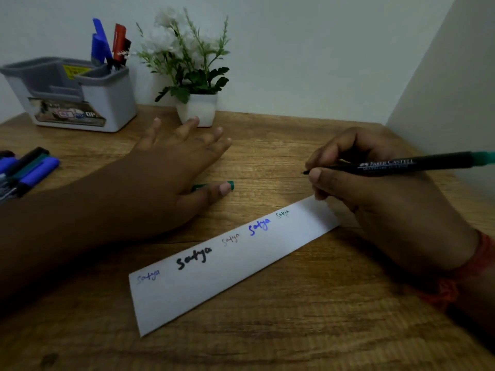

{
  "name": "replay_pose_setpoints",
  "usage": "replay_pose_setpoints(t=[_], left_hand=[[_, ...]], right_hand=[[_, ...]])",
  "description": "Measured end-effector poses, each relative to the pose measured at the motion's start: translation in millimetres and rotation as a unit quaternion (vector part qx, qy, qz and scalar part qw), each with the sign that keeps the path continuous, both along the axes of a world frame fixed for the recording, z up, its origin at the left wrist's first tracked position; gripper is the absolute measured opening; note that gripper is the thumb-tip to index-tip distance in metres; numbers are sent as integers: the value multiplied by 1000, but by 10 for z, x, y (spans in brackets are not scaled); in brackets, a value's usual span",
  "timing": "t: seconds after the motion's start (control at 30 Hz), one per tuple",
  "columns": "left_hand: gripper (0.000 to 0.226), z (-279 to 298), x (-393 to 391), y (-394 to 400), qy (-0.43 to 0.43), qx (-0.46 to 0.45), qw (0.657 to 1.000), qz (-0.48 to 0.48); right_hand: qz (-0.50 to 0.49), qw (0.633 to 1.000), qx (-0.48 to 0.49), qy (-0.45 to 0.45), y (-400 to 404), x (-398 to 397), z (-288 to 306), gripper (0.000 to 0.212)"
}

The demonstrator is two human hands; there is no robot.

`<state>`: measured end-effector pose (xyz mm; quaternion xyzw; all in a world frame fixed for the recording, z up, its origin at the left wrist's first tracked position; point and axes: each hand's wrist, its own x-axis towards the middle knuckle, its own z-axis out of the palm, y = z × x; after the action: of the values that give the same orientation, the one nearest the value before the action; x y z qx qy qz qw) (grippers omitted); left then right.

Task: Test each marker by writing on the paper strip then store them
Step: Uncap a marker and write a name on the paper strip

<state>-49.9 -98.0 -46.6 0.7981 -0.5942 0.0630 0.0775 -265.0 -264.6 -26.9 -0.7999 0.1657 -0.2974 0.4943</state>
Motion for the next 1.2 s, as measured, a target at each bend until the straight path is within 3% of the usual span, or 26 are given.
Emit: replay_pose_setpoints(t=[0.1,0.23,0.47,0.73,1.2], left_hand=[[78,59,-1,11,17,-5,1000,-6],[45,49,-47,-30,45,-21,999,-22],[22,44,-106,-37,77,-93,992,-43],[23,89,-212,-7,113,-157,977,-91],[16,87,-331,-33,80,-181,973,-121]], right_hand=[[-11,1000,-17,14,-25,-18,-13,11],[21,999,24,12,-25,-22,-27,16],[91,993,77,-4,-7,-16,-47,20],[122,988,85,-27,52,-14,-23,13],[117,989,85,8,147,8,19,14]])
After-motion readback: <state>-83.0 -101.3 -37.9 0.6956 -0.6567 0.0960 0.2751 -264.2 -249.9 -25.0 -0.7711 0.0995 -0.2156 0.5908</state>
